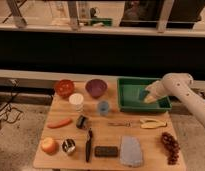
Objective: Wipe tray with sponge
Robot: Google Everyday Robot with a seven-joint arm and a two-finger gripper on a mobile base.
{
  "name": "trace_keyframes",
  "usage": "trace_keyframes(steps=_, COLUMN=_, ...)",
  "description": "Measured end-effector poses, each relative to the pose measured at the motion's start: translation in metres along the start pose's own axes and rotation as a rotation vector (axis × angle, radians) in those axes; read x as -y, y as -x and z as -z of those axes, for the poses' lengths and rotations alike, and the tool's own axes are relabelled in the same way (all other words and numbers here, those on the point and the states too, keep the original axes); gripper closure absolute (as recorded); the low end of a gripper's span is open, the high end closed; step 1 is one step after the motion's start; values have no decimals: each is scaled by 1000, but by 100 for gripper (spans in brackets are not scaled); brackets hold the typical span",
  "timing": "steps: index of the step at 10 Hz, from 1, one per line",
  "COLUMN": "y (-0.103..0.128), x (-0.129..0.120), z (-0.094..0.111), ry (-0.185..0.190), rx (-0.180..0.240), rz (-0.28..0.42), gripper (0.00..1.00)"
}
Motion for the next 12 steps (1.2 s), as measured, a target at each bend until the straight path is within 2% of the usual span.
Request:
trace_keyframes(steps=1, y=0, x=0, z=0, ry=0, rx=0, rz=0, gripper=99)
trace_keyframes(steps=2, y=0, x=0, z=0, ry=0, rx=0, rz=0, gripper=95)
trace_keyframes(steps=3, y=0, x=0, z=0, ry=0, rx=0, rz=-1, gripper=82)
trace_keyframes(steps=5, y=0, x=0, z=0, ry=0, rx=0, rz=-1, gripper=66)
trace_keyframes(steps=9, y=0, x=0, z=0, ry=0, rx=0, rz=-1, gripper=25)
trace_keyframes(steps=10, y=0, x=0, z=0, ry=0, rx=0, rz=-1, gripper=20)
trace_keyframes(steps=12, y=0, x=0, z=0, ry=0, rx=0, rz=-1, gripper=20)
